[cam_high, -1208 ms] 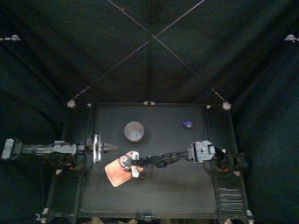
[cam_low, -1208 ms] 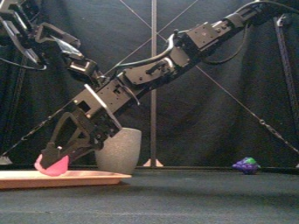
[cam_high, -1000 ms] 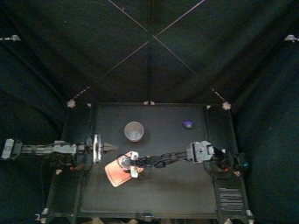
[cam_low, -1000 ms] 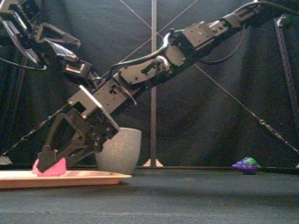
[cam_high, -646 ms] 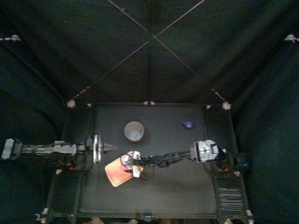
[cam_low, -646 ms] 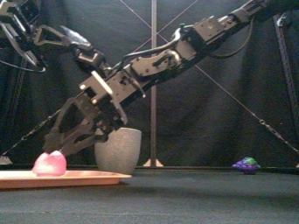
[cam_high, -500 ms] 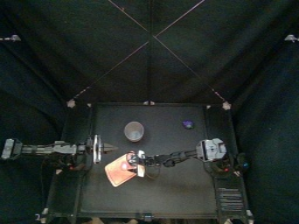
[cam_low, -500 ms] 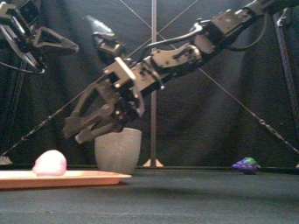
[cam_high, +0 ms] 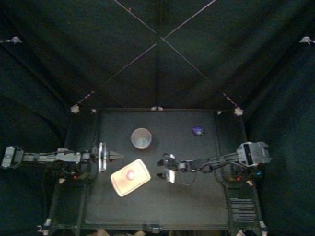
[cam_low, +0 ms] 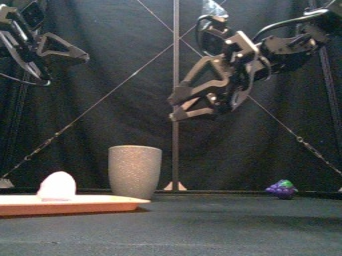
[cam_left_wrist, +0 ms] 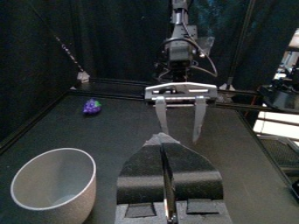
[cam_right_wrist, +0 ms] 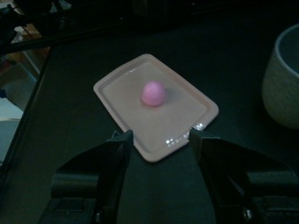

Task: Pick the pink ball then place it on the pink plate
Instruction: Drop pink ball on the pink plate and return to neutral

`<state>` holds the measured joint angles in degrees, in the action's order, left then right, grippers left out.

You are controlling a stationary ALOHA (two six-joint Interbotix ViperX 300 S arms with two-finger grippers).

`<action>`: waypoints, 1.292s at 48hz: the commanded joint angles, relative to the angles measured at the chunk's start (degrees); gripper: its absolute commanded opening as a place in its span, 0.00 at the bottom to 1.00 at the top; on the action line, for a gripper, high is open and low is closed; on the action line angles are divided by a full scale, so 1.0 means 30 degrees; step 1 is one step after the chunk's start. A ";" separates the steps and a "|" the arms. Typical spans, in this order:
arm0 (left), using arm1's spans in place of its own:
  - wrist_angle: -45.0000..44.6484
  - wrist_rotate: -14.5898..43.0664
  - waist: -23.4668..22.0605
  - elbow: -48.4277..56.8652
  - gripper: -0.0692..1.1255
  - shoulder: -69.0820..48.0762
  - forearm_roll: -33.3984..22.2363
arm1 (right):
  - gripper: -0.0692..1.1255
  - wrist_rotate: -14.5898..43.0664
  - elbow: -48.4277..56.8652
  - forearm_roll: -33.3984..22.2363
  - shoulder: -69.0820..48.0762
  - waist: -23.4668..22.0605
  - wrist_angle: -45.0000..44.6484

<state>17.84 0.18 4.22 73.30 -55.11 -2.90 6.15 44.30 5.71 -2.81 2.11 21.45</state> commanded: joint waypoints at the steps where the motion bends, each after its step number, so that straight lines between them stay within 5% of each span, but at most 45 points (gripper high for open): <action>1: 0.0176 0.0029 0.0059 -0.0176 0.09 0.0059 0.0029 | 0.80 -0.0029 0.1113 0.0645 -0.2139 -0.0088 0.0322; 34: 0.0234 0.0029 0.0146 0.0498 0.09 0.0029 -0.0029 | 0.80 -0.0117 0.5918 0.0234 -1.2422 -0.0439 0.0850; 62: 0.0645 0.0029 0.0176 0.0410 0.09 0.0029 0.0029 | 0.80 -0.0117 0.7559 0.0234 -1.3389 -0.0439 0.0850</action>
<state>19.25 0.09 4.66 75.59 -55.11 -2.90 5.80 67.15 6.42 -43.24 0.97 23.55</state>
